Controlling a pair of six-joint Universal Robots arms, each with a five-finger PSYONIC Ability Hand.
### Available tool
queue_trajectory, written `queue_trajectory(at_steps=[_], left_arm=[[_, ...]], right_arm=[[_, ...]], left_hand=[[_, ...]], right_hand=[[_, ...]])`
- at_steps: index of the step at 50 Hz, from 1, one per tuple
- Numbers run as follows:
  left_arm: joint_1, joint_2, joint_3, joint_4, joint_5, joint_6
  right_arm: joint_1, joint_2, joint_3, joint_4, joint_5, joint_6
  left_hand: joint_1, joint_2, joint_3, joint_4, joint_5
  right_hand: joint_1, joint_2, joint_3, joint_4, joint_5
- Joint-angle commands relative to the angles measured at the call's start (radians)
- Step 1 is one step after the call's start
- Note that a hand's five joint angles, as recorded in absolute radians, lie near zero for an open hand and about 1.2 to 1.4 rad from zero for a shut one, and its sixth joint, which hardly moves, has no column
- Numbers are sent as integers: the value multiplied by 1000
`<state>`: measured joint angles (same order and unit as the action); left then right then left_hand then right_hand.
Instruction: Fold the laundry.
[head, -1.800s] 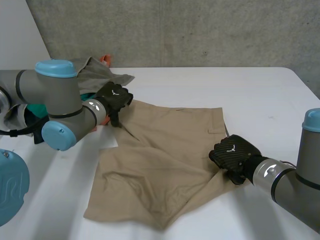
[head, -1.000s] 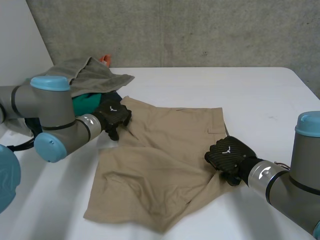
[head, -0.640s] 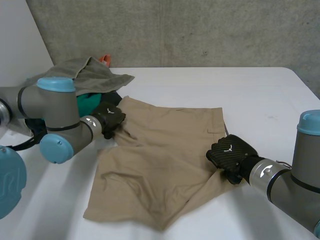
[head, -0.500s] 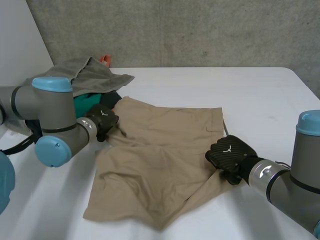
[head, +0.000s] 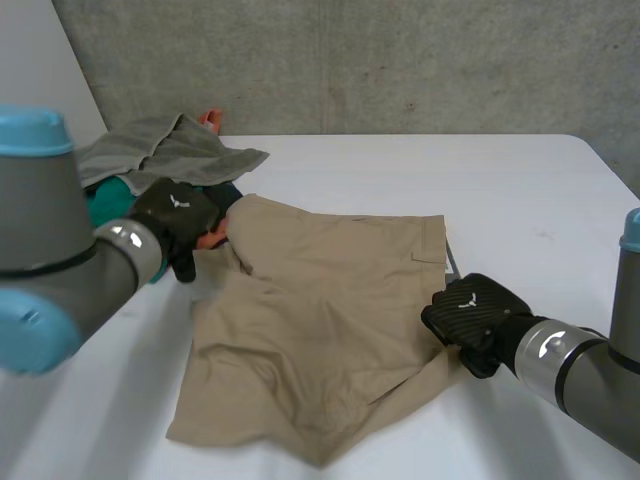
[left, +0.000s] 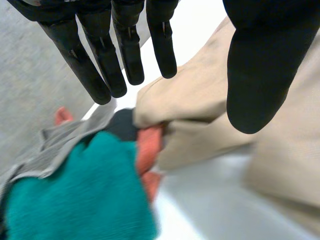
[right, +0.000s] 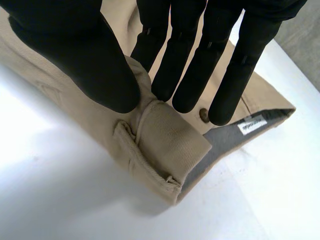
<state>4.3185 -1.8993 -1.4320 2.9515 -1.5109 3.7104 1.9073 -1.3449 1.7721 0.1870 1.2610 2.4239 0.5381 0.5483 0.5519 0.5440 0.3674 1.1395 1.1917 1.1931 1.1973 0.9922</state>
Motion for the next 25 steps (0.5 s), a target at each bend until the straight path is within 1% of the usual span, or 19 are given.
queue_trajectory(at_steps=[1, 4, 5, 8, 10, 12, 13, 15, 16, 17, 19, 21, 23, 25], left_arm=[[-61, 193, -302, 9, 159, -23], [-94, 203, -355, 17, 164, -23], [-114, 200, -375, 21, 155, -26], [-140, 187, -395, 30, 133, -23], [-161, 164, -398, 37, 101, -21], [-171, 144, -397, 38, 72, -21], [-175, 122, -390, 38, 40, -20], [-175, 98, -384, 38, 6, -17], [-177, 89, -381, 38, -8, -15], [-180, 75, -378, 35, -31, -10], [-180, 66, -380, 32, -41, -9], [-184, 68, -389, 31, -43, -12], [-192, 78, -401, 24, -48, -13], [-209, 124, -429, 9, -55, -18]], right_arm=[[-28, -23, 33, 20, -6, 0], [-31, -23, 38, 19, -8, 0], [-33, -25, 39, 19, -8, 0], [-33, -23, 39, 19, -6, 0], [-33, -23, 39, 19, -2, 3], [-33, -25, 39, 22, -2, 4], [-34, -25, 41, 25, -2, 4], [-37, -26, 43, 26, 0, 6], [-39, -28, 46, 28, 0, 6], [-42, -31, 49, 31, 1, 4], [-47, -36, 53, 38, 5, 0], [-59, -51, 61, 58, 14, -3], [-66, -66, 67, 77, 21, -9], [-80, -95, 79, 124, 35, -28]], left_hand=[[180, 170, 166, 174, 176], [245, 235, 231, 239, 241], [245, 235, 231, 239, 241], [230, 220, 216, 224, 226], [242, 232, 228, 236, 238], [248, 238, 234, 242, 244], [248, 238, 234, 242, 244], [259, 249, 246, 254, 256], [294, 284, 281, 289, 291], [414, 404, 400, 408, 410], [590, 580, 577, 584, 586], [857, 847, 843, 851, 853], [858, 848, 844, 852, 854], [858, 848, 844, 852, 854]], right_hand=[[257, 205, 203, 199, 230], [257, 205, 203, 199, 230], [257, 205, 203, 199, 230], [257, 205, 203, 199, 230], [257, 205, 203, 199, 230], [257, 205, 203, 199, 230], [257, 205, 203, 199, 230], [257, 205, 203, 199, 230], [257, 205, 203, 199, 230], [257, 205, 203, 199, 230], [257, 205, 203, 199, 230], [257, 205, 203, 199, 230], [257, 205, 203, 199, 230], [257, 205, 203, 199, 230]])
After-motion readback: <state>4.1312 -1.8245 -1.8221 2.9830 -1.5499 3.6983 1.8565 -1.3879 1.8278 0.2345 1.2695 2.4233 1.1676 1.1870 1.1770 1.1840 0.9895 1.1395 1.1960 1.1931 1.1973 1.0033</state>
